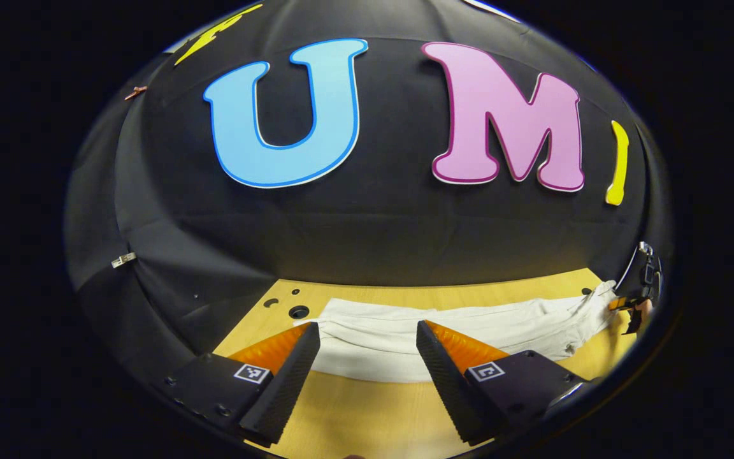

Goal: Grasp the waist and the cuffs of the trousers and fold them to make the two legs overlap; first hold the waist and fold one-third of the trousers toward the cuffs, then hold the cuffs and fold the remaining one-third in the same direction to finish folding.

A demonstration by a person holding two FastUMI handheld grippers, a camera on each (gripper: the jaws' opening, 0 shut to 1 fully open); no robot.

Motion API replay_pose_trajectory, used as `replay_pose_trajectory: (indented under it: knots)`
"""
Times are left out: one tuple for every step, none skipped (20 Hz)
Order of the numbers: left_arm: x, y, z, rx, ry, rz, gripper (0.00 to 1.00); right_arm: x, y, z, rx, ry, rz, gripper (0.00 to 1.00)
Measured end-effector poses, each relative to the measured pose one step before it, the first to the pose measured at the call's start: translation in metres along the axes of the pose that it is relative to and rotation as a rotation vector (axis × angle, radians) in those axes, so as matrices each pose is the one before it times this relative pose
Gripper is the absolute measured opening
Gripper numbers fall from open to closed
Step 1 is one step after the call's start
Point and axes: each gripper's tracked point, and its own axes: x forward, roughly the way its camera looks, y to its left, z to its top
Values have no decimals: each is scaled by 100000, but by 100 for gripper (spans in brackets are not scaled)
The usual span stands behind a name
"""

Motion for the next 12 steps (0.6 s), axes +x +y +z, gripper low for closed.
replay_pose_trajectory:
  knots:
    - [-515, -455, -83, -1812, 768, -795, 97, 3, 99, 44, 273, -425, -789, 60]
    - [-531, -338, -216, -2838, 934, -858, 97, 189, 151, -56, 741, 732, 805, 52]
    - [-515, -189, -63, -3403, 648, -670, 97, -351, 160, 92, 1224, -1002, -782, 42]
    - [-235, 28, -103, -3447, 802, -151, 97, 350, 90, -202, 446, -31, -927, 32]
    - [-293, 231, 83, -2739, 374, 205, 97, -102, 80, -13, 113, -5, -505, 22]
    - [-143, 503, -66, -1629, -48, 943, 97, -259, 212, -75, -444, 175, 563, 18]
    - [-304, 890, 72, -692, -5, 1335, 97, -59, 37, -20, -764, 321, 129, 16]
    - [-220, 860, 66, -302, -69, 1279, 98, -299, 152, 57, -516, 100, -27, 15]
    - [-80, 919, 178, -461, -176, 1273, 98, -819, 79, 447, -1001, -1130, -407, 15]
    - [107, 848, 119, -507, -329, 1029, 97, -286, -194, 772, -1725, -2354, -396, 16]
    - [-67, 1083, 237, -563, -333, 1304, 97, -610, 145, 790, -1602, -2478, -90, 16]
    - [-129, 1150, 34, -696, -168, 1142, 95, -982, 320, 706, -2088, -1751, 206, 15]
